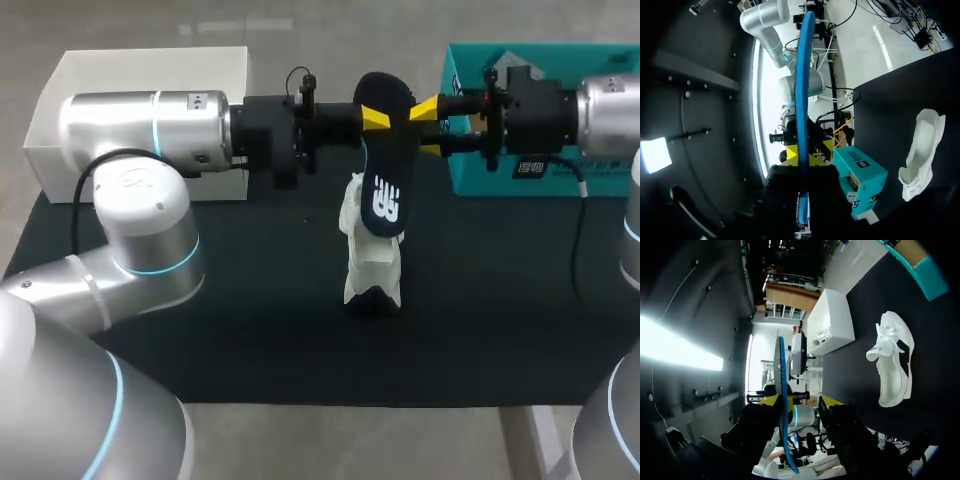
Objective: Take the shoe out of the shoebox, open the shoe tongue, remove and reinsert the insole, then place the shoe into the shoebox
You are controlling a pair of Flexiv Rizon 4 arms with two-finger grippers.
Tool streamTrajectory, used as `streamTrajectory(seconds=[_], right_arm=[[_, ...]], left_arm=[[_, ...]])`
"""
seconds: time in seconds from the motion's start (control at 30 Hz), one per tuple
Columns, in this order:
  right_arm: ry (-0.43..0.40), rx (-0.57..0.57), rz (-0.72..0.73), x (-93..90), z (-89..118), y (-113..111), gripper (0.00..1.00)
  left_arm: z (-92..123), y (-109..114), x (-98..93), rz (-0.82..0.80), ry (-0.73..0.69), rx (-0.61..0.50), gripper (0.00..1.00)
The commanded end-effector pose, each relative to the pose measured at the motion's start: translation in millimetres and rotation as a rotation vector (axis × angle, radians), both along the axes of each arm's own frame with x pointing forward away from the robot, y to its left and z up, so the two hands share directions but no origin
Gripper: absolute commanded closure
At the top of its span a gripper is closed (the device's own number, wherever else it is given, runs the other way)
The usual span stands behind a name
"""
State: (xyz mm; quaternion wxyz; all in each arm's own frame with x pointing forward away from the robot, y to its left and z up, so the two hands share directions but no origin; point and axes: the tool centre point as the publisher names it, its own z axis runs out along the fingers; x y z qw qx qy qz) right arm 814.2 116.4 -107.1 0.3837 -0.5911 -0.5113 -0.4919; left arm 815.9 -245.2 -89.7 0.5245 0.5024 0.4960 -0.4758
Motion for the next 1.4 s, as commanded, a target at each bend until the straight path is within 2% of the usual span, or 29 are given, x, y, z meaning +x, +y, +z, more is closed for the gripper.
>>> streamTrajectory(seconds=[0.03, 0.63, 0.67, 0.9, 1.0, 1.07, 1.23, 1.4], right_arm=[[0.05, -0.178, -0.037, -18.7, 12.6, -35.1, 0.0], [0.05, -0.178, -0.037, -18.7, 12.6, -35.1, 0.0], [0.05, -0.186, -0.019, -21.4, 7.7, -37.3, 0.0], [-0.037, -0.173, 0.022, -37.3, -6.5, -75.9, 0.0], [-0.08, -0.242, 0.051, -47.0, -6.6, -91.7, 0.0], [-0.088, -0.363, 0.065, -53.5, -7.9, -101.6, 0.0], [-0.054, -0.486, 0.059, -65.7, -3.6, -135.5, 0.0], [-0.031, -0.441, -0.002, -74.7, 12.6, -161.7, 0.0]], left_arm=[[0.4, 8.2, -2.8, 0.007, 0.007, 0.009, 1.0], [-4.5, 10.0, -16.1, -0.001, 0.043, 0.06, 1.0], [-4.4, 10.2, -16.1, 0.0, 0.043, 0.06, 1.0], [-4.9, 14.2, -20.3, 0.002, 0.055, 0.062, 1.0], [-4.9, 16.4, -21.3, 0.004, 0.064, 0.06, 1.0], [-4.5, 17.8, -21.1, 0.008, 0.067, 0.059, 1.0], [-5.8, 20.9, -19.2, 0.01, 0.068, 0.065, 1.0], [-9.6, 22.2, -19.3, 0.012, 0.071, 0.073, 1.0]])
